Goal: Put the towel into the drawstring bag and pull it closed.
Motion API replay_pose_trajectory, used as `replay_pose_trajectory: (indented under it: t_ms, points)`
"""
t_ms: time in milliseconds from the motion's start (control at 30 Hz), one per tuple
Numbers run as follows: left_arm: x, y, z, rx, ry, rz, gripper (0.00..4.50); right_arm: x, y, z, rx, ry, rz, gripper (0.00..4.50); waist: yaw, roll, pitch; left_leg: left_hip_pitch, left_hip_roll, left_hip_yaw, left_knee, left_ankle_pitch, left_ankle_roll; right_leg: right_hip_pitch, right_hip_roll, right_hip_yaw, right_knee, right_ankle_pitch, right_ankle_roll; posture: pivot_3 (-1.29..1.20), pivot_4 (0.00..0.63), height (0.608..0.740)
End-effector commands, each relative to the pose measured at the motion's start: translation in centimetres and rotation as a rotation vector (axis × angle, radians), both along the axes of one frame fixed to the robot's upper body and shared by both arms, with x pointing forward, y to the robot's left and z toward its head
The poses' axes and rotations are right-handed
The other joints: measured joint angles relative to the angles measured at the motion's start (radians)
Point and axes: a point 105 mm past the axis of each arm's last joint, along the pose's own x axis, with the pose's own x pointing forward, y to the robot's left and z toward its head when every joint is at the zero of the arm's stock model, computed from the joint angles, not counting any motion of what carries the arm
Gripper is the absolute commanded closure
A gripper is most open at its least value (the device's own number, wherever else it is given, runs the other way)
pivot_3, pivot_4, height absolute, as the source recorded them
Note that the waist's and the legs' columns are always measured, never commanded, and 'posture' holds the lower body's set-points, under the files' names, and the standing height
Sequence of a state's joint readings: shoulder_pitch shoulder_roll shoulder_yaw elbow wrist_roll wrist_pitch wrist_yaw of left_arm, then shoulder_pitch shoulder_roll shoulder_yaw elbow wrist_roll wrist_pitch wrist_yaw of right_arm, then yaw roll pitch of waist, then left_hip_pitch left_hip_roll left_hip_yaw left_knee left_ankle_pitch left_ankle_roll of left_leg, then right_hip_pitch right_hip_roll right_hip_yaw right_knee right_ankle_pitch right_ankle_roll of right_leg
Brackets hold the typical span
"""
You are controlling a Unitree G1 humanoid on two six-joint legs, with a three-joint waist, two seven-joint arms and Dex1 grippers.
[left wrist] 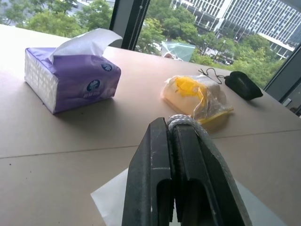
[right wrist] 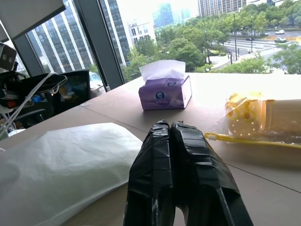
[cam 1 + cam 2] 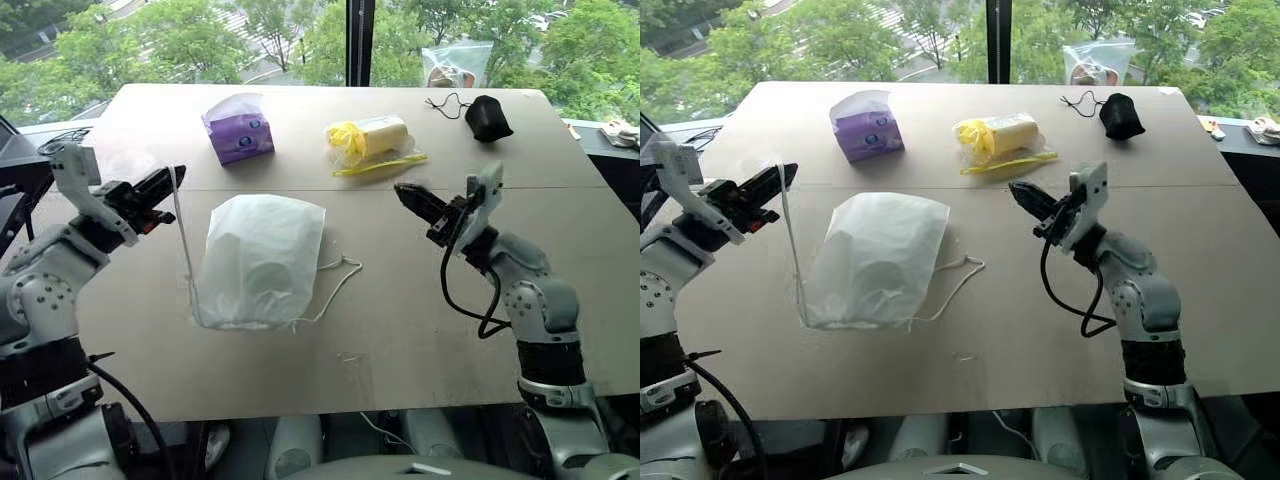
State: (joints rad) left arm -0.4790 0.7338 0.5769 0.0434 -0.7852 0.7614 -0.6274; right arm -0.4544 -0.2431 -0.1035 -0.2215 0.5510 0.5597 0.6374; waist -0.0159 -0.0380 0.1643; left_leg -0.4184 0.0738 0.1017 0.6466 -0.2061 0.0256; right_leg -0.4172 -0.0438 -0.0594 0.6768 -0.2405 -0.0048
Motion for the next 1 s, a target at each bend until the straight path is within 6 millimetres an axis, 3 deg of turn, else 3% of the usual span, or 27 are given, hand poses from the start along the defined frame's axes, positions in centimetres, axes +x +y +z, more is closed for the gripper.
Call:
replay_pose_trajectory:
  t_ms: [33,67,167,200,233,267,333,367,433,700,867,1000]
  points:
    - [-0.3,-0.1,1.8,0.012,-0.068,-0.002,4.5,0.4,0.0,-1.4,-0.166,0.039,-0.033,4.43,-0.001,0.0,0.0,0.0,0.0,0.001,0.0,0.0,0.0,0.0,0.0,0.001,0.0,0.0,0.0,0.0,0.15,0.74]
    - [-0.2,-0.1,1.4,0.021,-0.058,-0.007,4.5,0.3,0.5,-2.4,-0.243,0.036,-0.015,4.43,-0.002,0.0,0.0,0.001,-0.001,0.002,-0.002,0.0,0.001,0.0,0.0,0.001,-0.002,0.0,0.0,0.0,0.15,0.74]
    - [-0.1,0.5,-0.3,0.045,-0.011,0.004,4.5,-0.5,3.1,-5.5,-0.357,0.075,0.092,3.56,-0.006,0.0,0.0,0.002,0.0,0.003,-0.005,0.0,0.001,0.0,0.001,0.002,-0.005,0.0,0.0,0.0,0.15,0.74]
    - [-0.1,0.7,-0.7,0.053,0.002,0.008,4.5,-0.8,3.9,-6.4,-0.38,0.094,0.133,3.0,-0.005,0.0,0.0,0.002,0.0,0.003,-0.006,0.0,0.001,-0.001,0.003,0.003,-0.005,0.0,0.0,0.0,0.15,0.74]
    - [-0.1,0.8,-1.1,0.062,0.011,0.01,4.5,-0.7,4.5,-7.2,-0.384,0.12,0.146,2.78,-0.004,0.0,0.0,0.001,0.0,0.003,-0.007,0.0,0.001,-0.002,0.003,0.003,-0.005,0.0,0.0,0.0,0.15,0.74]
    - [-0.1,0.9,-1.4,0.07,0.02,0.01,4.5,-0.5,4.9,-7.9,-0.382,0.15,0.146,2.2,-0.004,0.0,0.0,0.0,0.0,0.003,-0.007,0.0,0.001,-0.003,0.004,0.003,-0.005,0.0,0.0,0.0,0.15,0.74]
    - [-0.3,1.0,-2.1,0.093,0.038,0.009,4.5,-0.7,5.7,-9.7,-0.414,0.207,0.196,1.45,-0.002,0.0,0.0,-0.001,0.0,0.003,-0.008,0.0,0.0,-0.003,0.005,0.004,-0.005,0.0,0.0,0.0,0.15,0.74]
    - [-0.4,1.1,-2.3,0.101,0.043,0.009,4.5,-1.0,6.1,-10.3,-0.42,0.235,0.22,0.88,-0.002,0.0,0.0,-0.001,0.0,0.003,-0.008,0.0,0.0,-0.003,0.004,0.003,-0.006,0.0,0.0,0.0,0.15,0.74]
    - [-0.6,1.1,-2.5,0.106,0.046,0.011,4.5,-1.5,7.0,-11.1,-0.393,0.29,0.273,0.15,-0.001,0.0,0.0,-0.002,0.0,0.003,-0.008,0.0,0.0,-0.003,0.004,0.003,-0.007,0.0,0.0,0.0,0.15,0.74]
    - [-1.4,0.8,-3.1,0.12,0.06,0.006,4.5,-1.1,10.6,-13.8,-0.35,0.348,0.339,0.15,-0.018,-0.003,-0.002,0.001,0.002,0.002,-0.009,0.0,0.0,0.0,0.004,0.002,-0.01,0.0,0.0,0.0,0.15,0.74]
    - [-2.0,0.9,-3.3,0.121,0.071,0.015,4.5,-2.2,12.0,-15.4,-0.45,0.24,0.39,0.15,-0.034,-0.003,-0.003,0.004,0.003,0.003,-0.009,0.0,0.0,0.002,0.005,0.003,-0.01,0.0,0.0,0.0,0.15,0.74]
    - [-2.2,1.1,-3.3,0.122,0.077,0.023,4.5,-3.1,12.5,-16.7,-0.542,0.152,0.423,1.31,-0.04,-0.003,-0.003,0.005,0.004,0.003,-0.009,0.0,-0.001,0.002,0.005,0.002,-0.009,0.0,0.0,0.0,0.15,0.74]
